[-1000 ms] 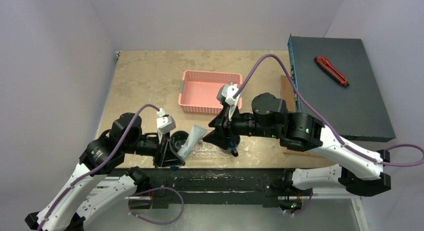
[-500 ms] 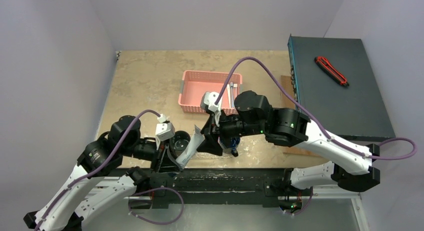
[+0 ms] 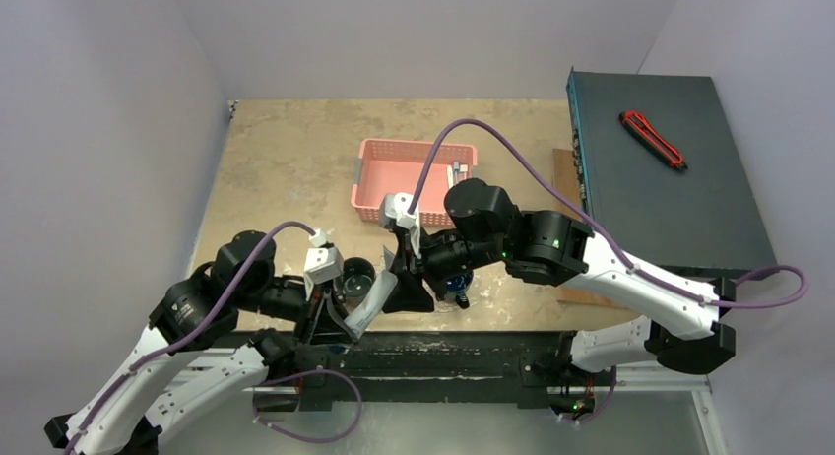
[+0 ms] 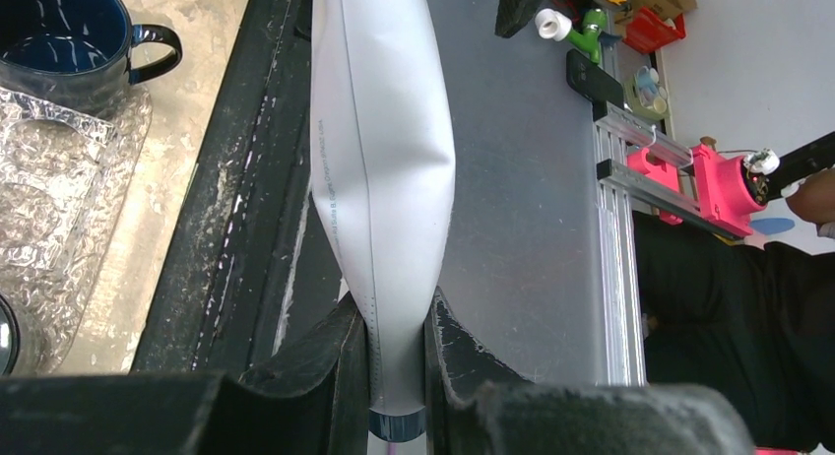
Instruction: Prepare toiletry sets of a toothbrush and toothpaste on the tray
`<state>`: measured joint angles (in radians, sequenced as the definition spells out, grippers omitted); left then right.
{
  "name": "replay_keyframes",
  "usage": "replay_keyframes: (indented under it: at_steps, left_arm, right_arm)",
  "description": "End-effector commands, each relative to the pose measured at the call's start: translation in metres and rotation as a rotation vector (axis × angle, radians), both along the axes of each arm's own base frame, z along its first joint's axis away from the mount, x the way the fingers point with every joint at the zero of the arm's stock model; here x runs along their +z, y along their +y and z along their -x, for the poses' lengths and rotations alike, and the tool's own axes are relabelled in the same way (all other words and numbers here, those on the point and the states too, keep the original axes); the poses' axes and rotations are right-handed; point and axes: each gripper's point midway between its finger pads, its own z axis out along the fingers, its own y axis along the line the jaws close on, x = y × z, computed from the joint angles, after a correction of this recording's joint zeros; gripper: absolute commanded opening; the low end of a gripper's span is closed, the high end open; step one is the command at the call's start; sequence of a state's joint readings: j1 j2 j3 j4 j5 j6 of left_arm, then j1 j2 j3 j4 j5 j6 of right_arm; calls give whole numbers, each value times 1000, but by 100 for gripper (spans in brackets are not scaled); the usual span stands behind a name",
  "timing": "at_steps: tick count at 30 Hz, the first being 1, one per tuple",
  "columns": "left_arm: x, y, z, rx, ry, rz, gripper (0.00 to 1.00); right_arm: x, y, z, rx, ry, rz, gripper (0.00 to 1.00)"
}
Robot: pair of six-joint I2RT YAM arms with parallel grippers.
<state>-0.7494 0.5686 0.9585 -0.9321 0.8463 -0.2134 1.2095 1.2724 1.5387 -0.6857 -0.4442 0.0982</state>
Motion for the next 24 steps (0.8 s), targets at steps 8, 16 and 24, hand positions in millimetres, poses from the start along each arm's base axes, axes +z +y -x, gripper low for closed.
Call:
replay_keyframes:
  at_steps: [8, 16, 24]
  left_arm:
    - [11, -2, 2, -40, -59, 48, 0]
    - [10, -3, 1, -35, -58, 43, 19]
    - [17, -5, -2, -33, -75, 48, 64]
  right_arm:
    - [9, 12, 13, 94, 33, -62, 30]
    - [1, 16, 18, 125, 56, -59, 0]
    - [-2, 22, 12, 98, 52, -63, 0]
